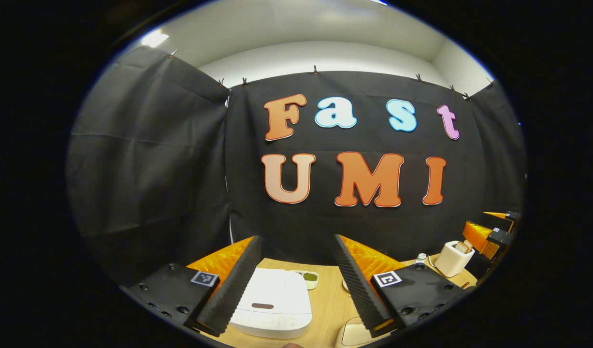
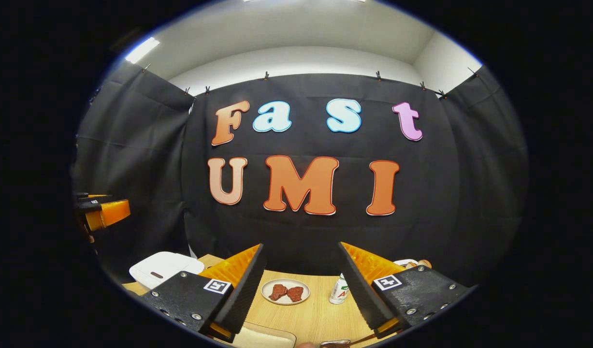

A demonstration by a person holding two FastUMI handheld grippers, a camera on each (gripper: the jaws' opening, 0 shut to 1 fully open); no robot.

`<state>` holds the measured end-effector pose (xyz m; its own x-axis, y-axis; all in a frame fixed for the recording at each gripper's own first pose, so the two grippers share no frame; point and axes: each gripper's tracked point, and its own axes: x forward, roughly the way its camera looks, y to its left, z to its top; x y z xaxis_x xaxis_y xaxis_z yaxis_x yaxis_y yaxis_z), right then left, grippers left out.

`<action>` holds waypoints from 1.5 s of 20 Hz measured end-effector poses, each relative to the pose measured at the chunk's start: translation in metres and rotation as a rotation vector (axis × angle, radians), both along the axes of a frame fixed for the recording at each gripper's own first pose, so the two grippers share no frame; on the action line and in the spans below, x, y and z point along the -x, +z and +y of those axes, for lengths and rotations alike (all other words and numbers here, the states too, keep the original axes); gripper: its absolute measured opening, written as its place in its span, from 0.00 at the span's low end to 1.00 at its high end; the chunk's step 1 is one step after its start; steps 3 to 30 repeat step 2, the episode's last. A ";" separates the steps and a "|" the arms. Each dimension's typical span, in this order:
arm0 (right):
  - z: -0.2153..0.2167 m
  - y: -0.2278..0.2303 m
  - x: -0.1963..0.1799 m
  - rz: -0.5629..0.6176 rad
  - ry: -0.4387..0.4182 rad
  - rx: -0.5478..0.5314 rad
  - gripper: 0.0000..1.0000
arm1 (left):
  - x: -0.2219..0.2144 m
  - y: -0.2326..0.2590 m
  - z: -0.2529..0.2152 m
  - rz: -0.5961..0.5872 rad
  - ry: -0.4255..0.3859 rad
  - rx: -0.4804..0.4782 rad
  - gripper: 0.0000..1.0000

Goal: Close the left gripper, press the button to open the rice cooker; take a wooden spoon from the chopstick holder with the right hand, scoop a spoonful of rice and pour it into the rice cooker, then put the wooden spoon back into the chopstick holder.

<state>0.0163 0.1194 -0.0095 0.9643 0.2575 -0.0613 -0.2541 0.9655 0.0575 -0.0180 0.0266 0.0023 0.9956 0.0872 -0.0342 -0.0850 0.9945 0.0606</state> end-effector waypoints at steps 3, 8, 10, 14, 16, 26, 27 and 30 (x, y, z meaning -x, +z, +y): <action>0.000 -0.002 0.002 0.005 0.002 -0.003 0.92 | 0.001 -0.004 -0.003 -0.005 0.004 0.014 1.00; 0.000 -0.002 0.002 0.005 0.002 -0.003 0.92 | 0.001 -0.004 -0.003 -0.005 0.004 0.014 1.00; 0.000 -0.002 0.002 0.005 0.002 -0.003 0.92 | 0.001 -0.004 -0.003 -0.005 0.004 0.014 1.00; 0.000 -0.002 0.002 0.005 0.002 -0.003 0.92 | 0.001 -0.004 -0.003 -0.005 0.004 0.014 1.00; 0.000 -0.002 0.002 0.005 0.002 -0.003 0.92 | 0.001 -0.004 -0.003 -0.005 0.004 0.014 1.00; 0.000 -0.002 0.002 0.005 0.002 -0.003 0.92 | 0.001 -0.004 -0.003 -0.005 0.004 0.014 1.00; 0.000 -0.002 0.002 0.005 0.002 -0.003 0.92 | 0.001 -0.004 -0.003 -0.005 0.004 0.014 1.00; 0.000 -0.002 0.002 0.005 0.002 -0.003 0.92 | 0.001 -0.004 -0.003 -0.005 0.004 0.014 1.00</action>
